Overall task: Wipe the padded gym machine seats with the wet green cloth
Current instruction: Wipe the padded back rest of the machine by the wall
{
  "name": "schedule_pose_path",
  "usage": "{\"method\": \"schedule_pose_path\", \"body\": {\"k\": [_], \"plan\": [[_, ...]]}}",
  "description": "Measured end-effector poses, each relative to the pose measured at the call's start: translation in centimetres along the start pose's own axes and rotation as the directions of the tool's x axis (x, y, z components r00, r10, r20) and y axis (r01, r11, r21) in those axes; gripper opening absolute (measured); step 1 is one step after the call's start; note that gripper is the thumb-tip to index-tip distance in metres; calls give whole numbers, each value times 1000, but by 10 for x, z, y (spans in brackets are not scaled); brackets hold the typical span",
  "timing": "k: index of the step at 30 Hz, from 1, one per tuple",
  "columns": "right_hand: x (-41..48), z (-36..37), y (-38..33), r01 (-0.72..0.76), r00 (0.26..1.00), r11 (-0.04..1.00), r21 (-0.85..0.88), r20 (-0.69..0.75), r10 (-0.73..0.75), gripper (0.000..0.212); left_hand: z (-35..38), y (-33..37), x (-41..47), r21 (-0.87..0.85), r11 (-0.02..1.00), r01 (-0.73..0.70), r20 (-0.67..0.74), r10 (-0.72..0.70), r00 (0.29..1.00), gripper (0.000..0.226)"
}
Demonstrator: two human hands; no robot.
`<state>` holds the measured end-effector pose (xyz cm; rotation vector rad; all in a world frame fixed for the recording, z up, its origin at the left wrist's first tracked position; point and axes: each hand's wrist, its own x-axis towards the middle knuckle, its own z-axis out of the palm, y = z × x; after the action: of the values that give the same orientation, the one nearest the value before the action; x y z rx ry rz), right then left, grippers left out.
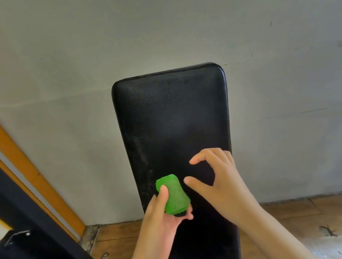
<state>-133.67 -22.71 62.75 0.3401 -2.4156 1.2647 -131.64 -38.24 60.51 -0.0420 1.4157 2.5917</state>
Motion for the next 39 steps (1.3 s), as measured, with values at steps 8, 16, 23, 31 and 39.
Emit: {"method": "schedule_pose_path", "body": {"k": [8,16,23,31,39], "plan": [[83,-2,13,403,845,711,-576,-64,-531,34,-24,49,35,-22,966,-257,-337,235,912,31],[144,-21,72,506,682,207,-837,242,-690,51,-10,94,78,425,795,-434,-300,575,761,43],[146,-18,81,478,620,216,-851,153,-770,50,2,73,115,613,645,-455,-353,739,573,30],[147,-17,83,479,596,250,-841,103,-797,50,-24,8,103,661,705,-256,-529,680,508,28],[147,-15,85,491,579,281,-825,69,-812,49,-37,-10,88,493,844,-209,-650,518,557,23]]}}
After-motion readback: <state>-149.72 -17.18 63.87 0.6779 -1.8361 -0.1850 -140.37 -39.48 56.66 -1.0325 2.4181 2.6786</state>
